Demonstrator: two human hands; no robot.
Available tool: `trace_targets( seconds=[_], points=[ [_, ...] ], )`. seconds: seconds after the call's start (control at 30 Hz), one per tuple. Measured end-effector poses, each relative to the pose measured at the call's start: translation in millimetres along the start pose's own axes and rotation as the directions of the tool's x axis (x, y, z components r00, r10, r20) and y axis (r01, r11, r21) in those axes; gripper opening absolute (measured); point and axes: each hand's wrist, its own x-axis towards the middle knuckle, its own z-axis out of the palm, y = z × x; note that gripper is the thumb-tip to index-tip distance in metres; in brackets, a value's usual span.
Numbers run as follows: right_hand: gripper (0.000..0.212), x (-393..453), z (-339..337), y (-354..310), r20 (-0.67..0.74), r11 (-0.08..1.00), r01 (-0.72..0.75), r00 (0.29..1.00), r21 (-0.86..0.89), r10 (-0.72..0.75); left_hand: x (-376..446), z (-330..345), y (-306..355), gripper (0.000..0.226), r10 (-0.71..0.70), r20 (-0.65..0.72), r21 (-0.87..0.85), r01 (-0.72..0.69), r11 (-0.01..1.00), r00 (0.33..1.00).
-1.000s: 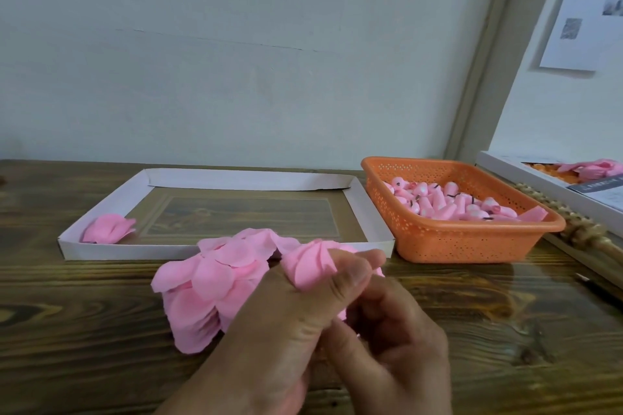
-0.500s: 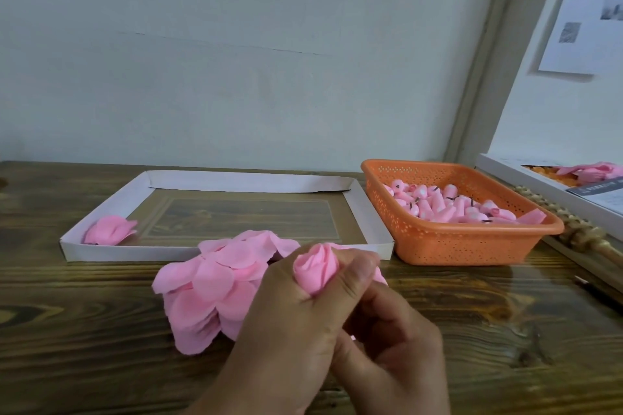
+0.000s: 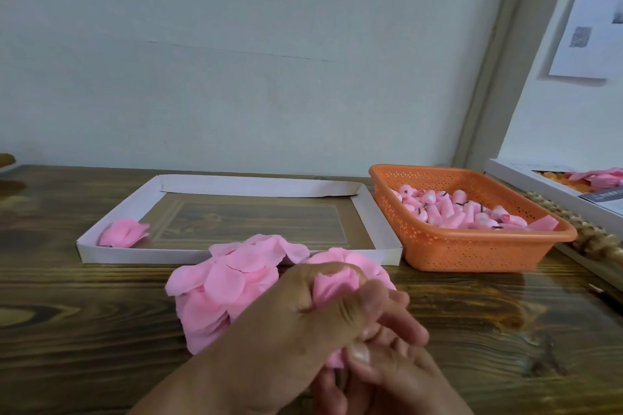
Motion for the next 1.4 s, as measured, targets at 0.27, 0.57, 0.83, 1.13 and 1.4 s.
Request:
trace_targets(
  seconds=[0.27, 0.57, 0.83, 1.13, 1.4],
  points=[
    [0.039, -1, -22, -6, -0.511, 0.836, -0.034, 0.805, -0.548, -0.303, 6, -68, 3, 0.043, -0.157, -0.539, 0.143, 0.274, 0.951, 0.828],
    [0.035, -14, -51, -14, -0.476, 0.535, -0.057, 0.545, -0.843, -0.690, 31, -210, 15, 0.040, 0.060, -0.907, 0.343, 0.647, 0.681, 0.417],
    [0.033, -10, -62, -5, -0.427, 0.417, -0.137, 0.491, -0.898, -0.759, 26, -237, -17, 0.046, -0.045, -0.802, 0.559, 0.775, 0.296, 0.595],
    [0.035, -12, -73, -1, -0.354, 0.331, -0.137, 0.487, -0.934, -0.798, 19, -253, -53, 0.042, -0.130, -0.865, 0.494, 0.868, -0.047, 0.485],
    [0.035, -11, -74, 0, -0.337, 0.316, -0.132, 0.511, -0.940, -0.791, 27, -259, -57, 0.038, -0.154, -0.844, 0.534, 0.832, -0.146, 0.514]
  ],
)
